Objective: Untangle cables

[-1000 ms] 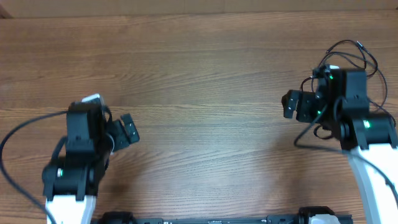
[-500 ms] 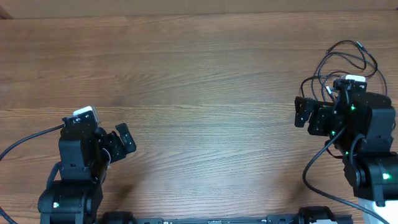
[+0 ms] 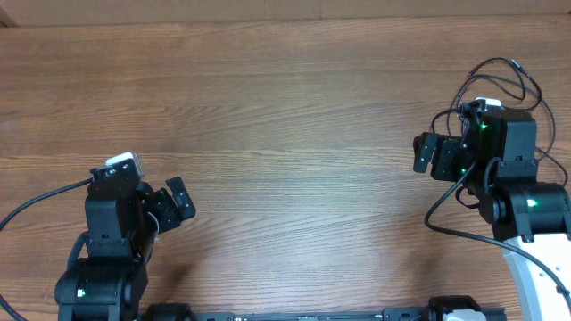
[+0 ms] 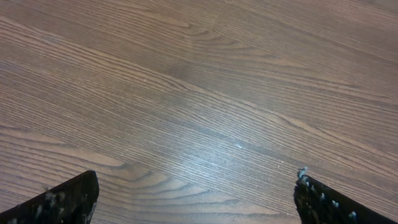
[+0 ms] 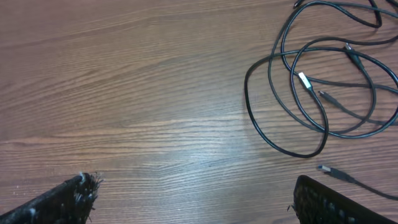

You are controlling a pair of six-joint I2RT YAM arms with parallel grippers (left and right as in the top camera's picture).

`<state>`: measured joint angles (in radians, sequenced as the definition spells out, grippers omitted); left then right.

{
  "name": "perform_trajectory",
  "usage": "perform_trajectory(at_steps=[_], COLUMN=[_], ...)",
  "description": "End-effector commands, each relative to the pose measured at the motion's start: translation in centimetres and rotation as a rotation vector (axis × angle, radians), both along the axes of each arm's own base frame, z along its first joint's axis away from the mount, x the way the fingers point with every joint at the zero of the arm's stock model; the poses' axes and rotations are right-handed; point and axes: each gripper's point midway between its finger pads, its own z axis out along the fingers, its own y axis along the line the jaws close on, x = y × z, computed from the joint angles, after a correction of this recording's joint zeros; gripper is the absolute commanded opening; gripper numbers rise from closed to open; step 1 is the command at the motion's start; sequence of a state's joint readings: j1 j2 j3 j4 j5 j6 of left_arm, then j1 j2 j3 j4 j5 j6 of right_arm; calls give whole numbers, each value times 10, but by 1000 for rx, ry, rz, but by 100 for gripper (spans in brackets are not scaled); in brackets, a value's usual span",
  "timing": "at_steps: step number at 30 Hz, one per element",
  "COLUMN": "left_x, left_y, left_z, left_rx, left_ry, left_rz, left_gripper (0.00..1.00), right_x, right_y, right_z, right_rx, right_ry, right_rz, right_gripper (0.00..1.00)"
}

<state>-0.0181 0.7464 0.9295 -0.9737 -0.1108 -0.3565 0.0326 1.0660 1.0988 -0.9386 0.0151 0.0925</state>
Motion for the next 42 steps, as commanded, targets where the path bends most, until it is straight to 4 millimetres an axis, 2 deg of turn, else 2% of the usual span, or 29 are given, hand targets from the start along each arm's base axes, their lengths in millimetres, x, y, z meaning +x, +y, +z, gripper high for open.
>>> perform_trajectory(at_steps=[1, 6, 10, 14, 17, 22, 30, 36, 40, 42], left_x=[-1, -1, -1, -1, -1, -1, -1, -1, -1, -1], left_y=[3, 3, 3, 3, 3, 3, 3, 3, 3, 3], left_z=[-3, -3, -3, -3, -3, -3, -3, -3, -3, -3], left_rx=[21, 21, 21, 21, 21, 21, 21, 21, 21, 21], left_ry=[9, 9, 9, 9, 9, 9, 9, 9, 9, 9], left_rz=[5, 5, 5, 5, 5, 5, 5, 5, 5, 5], left_gripper=[100, 100, 99, 100, 100, 100, 100, 100, 100, 100], right_x=[2, -5, -17, -30, -39, -52, -61, -56, -52, -52], right_y=[-3, -3, -3, -1, 3, 9, 10, 10, 11, 11], right_z=[21, 38, 49, 55, 53, 36, 26, -7, -57, -57], right_rx=[-20, -16, -10, 4, 18, 45, 48, 36, 37, 36], right_ry=[-95, -238, -445, -645, -774, -955, -1150, -1036, -833, -829], right_rz=[4, 3, 1, 14, 32, 65, 72, 71, 74, 73], right_gripper=[100, 100, 100, 100, 100, 100, 100, 100, 100, 100])
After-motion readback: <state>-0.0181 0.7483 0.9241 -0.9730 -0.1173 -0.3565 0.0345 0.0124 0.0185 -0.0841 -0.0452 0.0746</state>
